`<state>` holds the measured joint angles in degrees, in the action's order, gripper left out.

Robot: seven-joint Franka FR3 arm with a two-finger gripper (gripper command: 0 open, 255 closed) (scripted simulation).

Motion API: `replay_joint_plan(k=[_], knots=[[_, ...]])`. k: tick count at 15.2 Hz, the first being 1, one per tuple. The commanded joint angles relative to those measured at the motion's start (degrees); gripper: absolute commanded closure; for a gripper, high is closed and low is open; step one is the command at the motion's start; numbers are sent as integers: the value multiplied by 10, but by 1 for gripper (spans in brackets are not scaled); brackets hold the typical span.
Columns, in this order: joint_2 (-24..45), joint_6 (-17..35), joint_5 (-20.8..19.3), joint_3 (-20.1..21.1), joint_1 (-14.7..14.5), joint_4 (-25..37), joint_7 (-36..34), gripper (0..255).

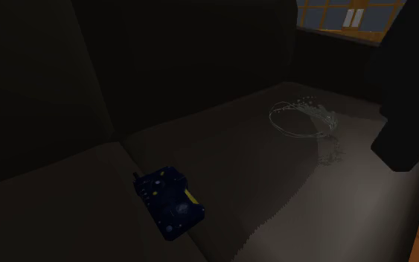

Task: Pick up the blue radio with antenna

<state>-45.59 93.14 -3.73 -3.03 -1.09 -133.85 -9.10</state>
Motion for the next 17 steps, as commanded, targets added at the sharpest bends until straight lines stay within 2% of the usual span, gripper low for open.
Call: replay_joint_plan(k=[1, 9, 17], knots=[[0, 0, 0, 0, 0, 0, 0, 0], [144, 109, 19, 11, -43, 25, 37, 0], [296, 191, 38, 29, -80, 87, 76, 0]])
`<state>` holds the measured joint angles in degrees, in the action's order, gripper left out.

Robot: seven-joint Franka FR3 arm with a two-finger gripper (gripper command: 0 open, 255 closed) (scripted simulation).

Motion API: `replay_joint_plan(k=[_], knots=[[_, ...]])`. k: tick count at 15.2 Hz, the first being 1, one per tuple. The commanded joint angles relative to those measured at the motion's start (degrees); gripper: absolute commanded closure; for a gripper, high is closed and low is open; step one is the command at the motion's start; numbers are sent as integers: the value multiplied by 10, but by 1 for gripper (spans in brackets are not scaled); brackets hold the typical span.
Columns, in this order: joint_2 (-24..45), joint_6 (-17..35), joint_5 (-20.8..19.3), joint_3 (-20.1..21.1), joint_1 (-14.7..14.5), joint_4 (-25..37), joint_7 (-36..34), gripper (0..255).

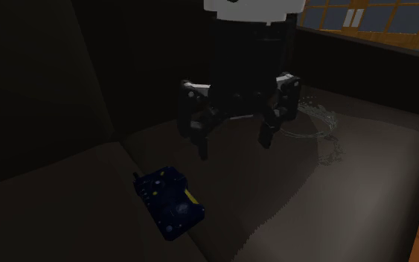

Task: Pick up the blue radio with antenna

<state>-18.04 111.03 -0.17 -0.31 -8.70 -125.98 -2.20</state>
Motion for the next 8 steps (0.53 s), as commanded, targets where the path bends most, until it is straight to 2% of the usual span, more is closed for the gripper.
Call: replay_joint_plan(k=[1, 8], knots=[[40, 20, 4, 4, -8, 18, 12, 0], [174, 61, 12, 27, -35, 102, 44, 0]])
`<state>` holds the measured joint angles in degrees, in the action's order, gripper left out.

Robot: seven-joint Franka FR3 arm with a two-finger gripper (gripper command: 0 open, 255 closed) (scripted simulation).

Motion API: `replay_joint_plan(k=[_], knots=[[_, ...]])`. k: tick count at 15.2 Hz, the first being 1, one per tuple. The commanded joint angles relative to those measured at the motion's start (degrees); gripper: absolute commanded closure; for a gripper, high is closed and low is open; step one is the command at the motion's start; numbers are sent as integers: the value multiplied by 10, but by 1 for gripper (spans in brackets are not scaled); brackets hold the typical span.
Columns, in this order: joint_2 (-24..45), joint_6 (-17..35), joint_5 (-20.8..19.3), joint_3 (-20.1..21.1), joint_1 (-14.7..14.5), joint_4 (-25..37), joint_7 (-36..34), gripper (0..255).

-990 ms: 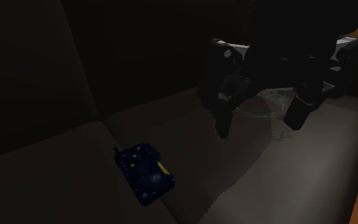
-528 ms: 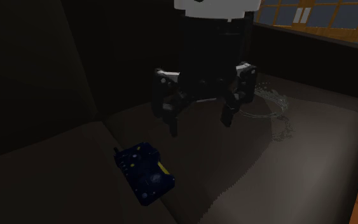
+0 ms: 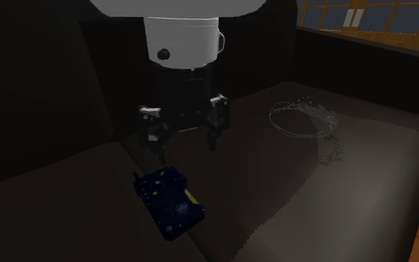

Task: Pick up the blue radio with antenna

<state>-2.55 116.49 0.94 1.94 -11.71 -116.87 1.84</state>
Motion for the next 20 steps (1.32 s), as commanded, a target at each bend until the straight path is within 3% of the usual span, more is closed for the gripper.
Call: replay_joint_plan(k=[1, 11, 20], knots=[[38, 11, 1, 8, -8, 25, 7, 0], [227, 24, -10, 43, -46, 189, 42, 0], [251, 73, -13, 42, -47, 163, 42, 0]])
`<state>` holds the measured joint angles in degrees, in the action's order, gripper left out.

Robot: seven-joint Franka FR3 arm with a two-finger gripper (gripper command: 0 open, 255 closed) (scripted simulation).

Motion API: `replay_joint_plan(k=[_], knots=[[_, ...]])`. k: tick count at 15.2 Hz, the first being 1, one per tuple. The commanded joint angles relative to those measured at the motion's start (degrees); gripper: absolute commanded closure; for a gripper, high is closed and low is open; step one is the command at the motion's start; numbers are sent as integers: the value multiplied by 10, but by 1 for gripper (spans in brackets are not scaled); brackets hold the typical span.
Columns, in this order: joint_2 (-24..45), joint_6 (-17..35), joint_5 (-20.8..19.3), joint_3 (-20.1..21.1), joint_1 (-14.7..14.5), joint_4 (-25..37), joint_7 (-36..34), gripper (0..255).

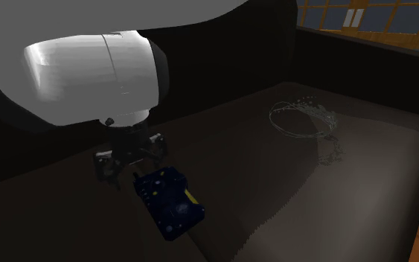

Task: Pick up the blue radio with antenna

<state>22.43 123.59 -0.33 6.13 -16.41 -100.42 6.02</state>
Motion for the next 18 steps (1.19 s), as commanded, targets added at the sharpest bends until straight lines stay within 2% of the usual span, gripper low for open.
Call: replay_joint_plan(k=[1, 2, 11, 18], knots=[[1, 2, 0, 0, 0, -2, 0, 0], [0, 2, 0, 0, 0, -2, 0, 255], [1, 2, 0, 0, 0, -2, 0, 255], [-21, -43, 2, 1, 0, 23, 0, 255]])
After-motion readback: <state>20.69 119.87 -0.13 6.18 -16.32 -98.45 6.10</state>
